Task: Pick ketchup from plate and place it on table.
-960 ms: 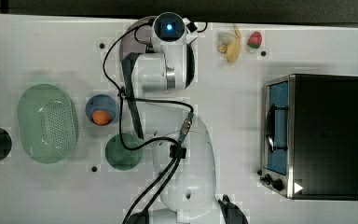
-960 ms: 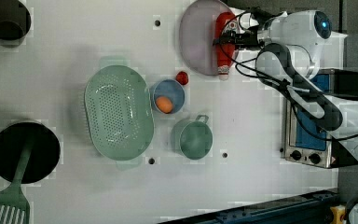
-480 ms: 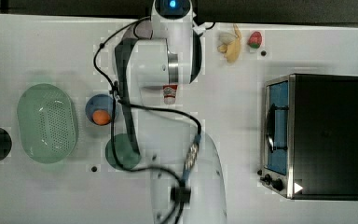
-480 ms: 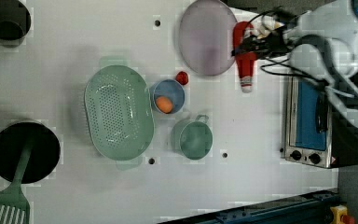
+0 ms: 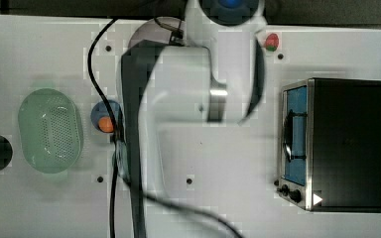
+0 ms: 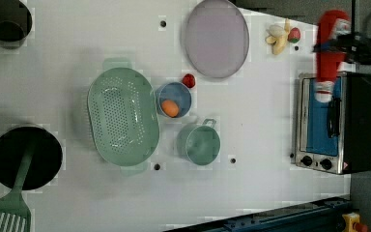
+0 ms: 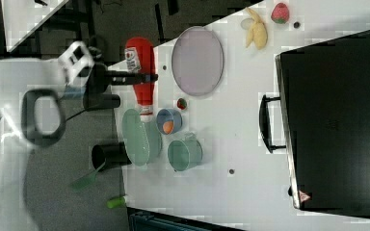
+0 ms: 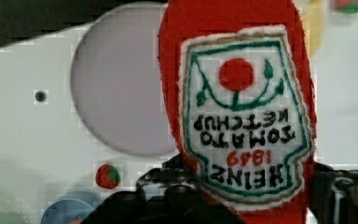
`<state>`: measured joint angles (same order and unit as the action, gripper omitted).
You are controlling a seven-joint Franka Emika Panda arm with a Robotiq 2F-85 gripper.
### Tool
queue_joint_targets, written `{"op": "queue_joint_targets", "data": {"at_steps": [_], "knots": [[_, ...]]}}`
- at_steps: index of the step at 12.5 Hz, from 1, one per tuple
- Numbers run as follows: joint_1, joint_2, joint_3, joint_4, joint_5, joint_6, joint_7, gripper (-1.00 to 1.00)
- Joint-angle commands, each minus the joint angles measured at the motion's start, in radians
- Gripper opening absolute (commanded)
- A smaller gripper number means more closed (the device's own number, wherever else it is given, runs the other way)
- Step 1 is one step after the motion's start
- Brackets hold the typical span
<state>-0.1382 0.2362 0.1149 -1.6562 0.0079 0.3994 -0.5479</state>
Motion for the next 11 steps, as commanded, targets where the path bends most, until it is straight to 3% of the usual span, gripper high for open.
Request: {"op": "queue_joint_targets", "data": {"at_steps": [1, 6, 11], "knots": [[-0.058, -0.055, -0.024, -0.161, 0.006, -0.028, -0.026, 0.27], [-0.061, -0.185, -0.033, -0.453, 0.007, 0.096, -0.026, 0.27], [-0.054, -0.123, -0.02, -0.648, 0.007, 0.343, -0.023, 0.27]]}}
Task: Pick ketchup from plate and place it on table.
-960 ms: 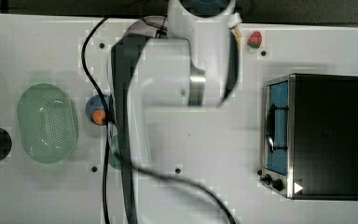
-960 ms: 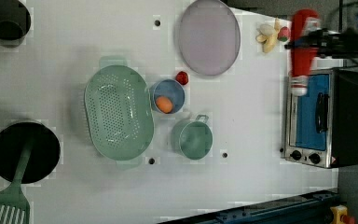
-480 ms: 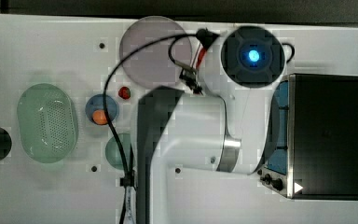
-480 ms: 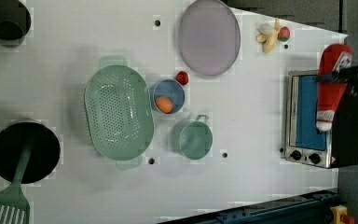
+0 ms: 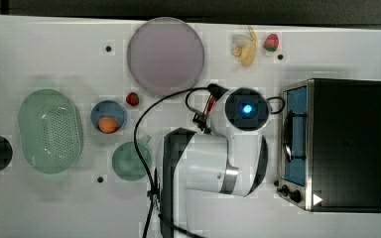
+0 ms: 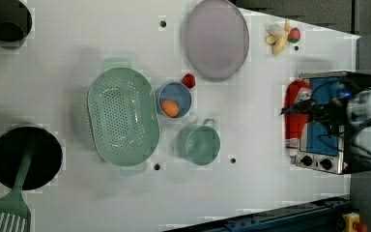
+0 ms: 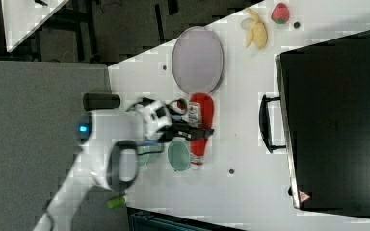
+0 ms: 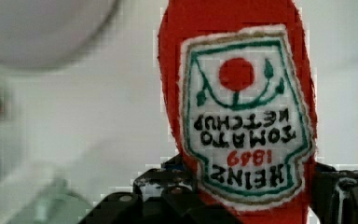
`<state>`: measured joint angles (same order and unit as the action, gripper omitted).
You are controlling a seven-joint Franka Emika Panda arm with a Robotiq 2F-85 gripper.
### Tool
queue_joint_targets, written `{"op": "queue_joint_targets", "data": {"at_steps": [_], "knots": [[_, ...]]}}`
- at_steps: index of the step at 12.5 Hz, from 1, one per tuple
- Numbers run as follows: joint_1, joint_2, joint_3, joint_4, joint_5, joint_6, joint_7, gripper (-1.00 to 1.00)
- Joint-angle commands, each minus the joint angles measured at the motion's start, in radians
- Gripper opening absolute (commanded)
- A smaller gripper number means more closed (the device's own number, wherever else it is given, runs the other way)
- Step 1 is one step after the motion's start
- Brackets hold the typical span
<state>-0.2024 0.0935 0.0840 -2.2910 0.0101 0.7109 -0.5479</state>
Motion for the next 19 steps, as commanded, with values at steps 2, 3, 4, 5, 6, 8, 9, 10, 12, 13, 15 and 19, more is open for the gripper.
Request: {"op": "queue_joint_targets", "data": {"at_steps": [2, 3, 4, 5, 6, 8, 9, 10, 12, 13, 15, 19], "knots": [[0.011, 0.081, 0.015, -0.013, 0.005, 0.046, -0.019, 0.27], [0.012, 0.11, 0.015, -0.012, 0.005, 0.071, -0.018, 0.27], [0.013, 0.133, 0.016, -0.012, 0.005, 0.103, -0.019, 0.27], [0.014, 0.149, 0.017, -0.014, 0.005, 0.124, -0.019, 0.36], [0.014, 0.155, 0.018, -0.016, 0.005, 0.128, -0.018, 0.57], [0.014, 0.145, 0.021, -0.01, 0.005, 0.128, -0.018, 0.99], [0.014, 0.135, 0.022, -0.004, 0.005, 0.123, -0.019, 1.0], [0.014, 0.12, 0.023, 0.002, 0.005, 0.117, -0.018, 1.0], [0.014, 0.075, 0.025, 0.041, 0.005, 0.109, 0.012, 1.0], [0.014, 0.045, 0.025, 0.067, 0.005, 0.087, 0.045, 1.0], [0.014, -0.022, 0.028, 0.137, 0.005, -0.022, 0.173, 1.0], [0.019, -0.12, 0.042, 0.337, 0.005, -0.314, 0.492, 1.0]]}}
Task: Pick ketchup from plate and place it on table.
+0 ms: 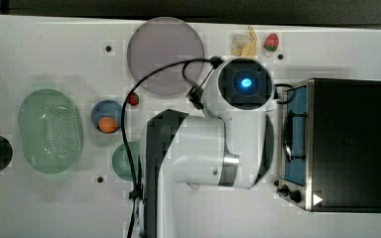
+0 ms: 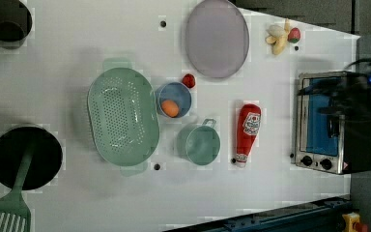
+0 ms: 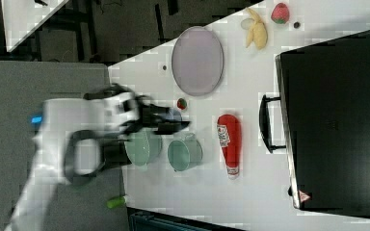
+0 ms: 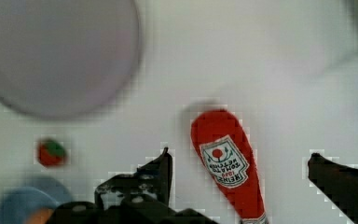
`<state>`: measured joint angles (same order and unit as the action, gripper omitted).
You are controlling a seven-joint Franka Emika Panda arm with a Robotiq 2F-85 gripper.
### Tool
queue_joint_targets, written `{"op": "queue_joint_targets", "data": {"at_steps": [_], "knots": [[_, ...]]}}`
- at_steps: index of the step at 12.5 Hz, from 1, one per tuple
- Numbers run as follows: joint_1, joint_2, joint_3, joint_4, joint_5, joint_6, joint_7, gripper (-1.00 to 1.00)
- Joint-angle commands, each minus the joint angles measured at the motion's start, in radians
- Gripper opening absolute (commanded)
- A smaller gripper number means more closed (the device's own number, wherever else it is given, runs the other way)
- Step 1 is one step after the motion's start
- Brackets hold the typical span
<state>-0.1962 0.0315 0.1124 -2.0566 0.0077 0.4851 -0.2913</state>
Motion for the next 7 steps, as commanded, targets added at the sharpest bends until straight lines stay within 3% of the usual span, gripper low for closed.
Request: {"op": "queue_joint_targets", "data": {"at_steps": [1, 5, 7], "knots": [[0.016, -0.069, 0.018, 0.153, 0.006, -0.152, 0.271, 1.0], [0.016, -0.075, 0.027, 0.333, 0.001, -0.4, 0.273, 1.0], [0.015, -0.075, 0.022, 0.37, -0.002, -0.472, 0.273, 1.0]]}}
